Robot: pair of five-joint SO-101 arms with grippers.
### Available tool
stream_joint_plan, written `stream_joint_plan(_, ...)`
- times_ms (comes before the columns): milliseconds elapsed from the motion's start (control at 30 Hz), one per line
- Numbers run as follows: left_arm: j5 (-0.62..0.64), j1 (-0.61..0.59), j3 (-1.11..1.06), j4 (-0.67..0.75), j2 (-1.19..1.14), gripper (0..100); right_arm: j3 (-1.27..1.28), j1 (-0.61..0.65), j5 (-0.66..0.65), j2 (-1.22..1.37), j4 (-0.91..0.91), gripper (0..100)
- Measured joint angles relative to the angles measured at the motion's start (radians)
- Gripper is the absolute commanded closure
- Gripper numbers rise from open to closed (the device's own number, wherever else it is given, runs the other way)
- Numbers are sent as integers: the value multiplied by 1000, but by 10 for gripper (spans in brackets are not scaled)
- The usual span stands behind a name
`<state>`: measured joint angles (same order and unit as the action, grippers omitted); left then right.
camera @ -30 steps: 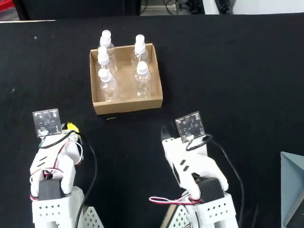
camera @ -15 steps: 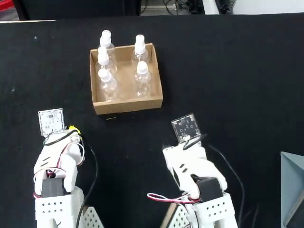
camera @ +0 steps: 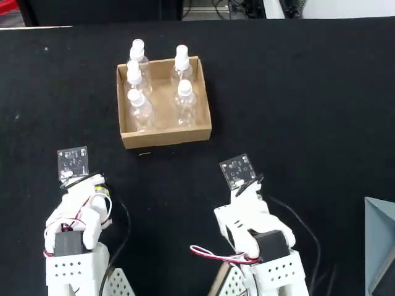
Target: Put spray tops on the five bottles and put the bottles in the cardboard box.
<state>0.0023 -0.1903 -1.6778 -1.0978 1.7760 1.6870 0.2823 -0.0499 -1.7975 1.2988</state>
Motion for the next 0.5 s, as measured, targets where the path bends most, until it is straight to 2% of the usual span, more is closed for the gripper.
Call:
stream_joint_plan(267,0,0,0,-137,0,970,0,0,0,0,0,980)
stream_joint_plan(500,0,0,0,-146,0,970,0,0,0,0,0,980)
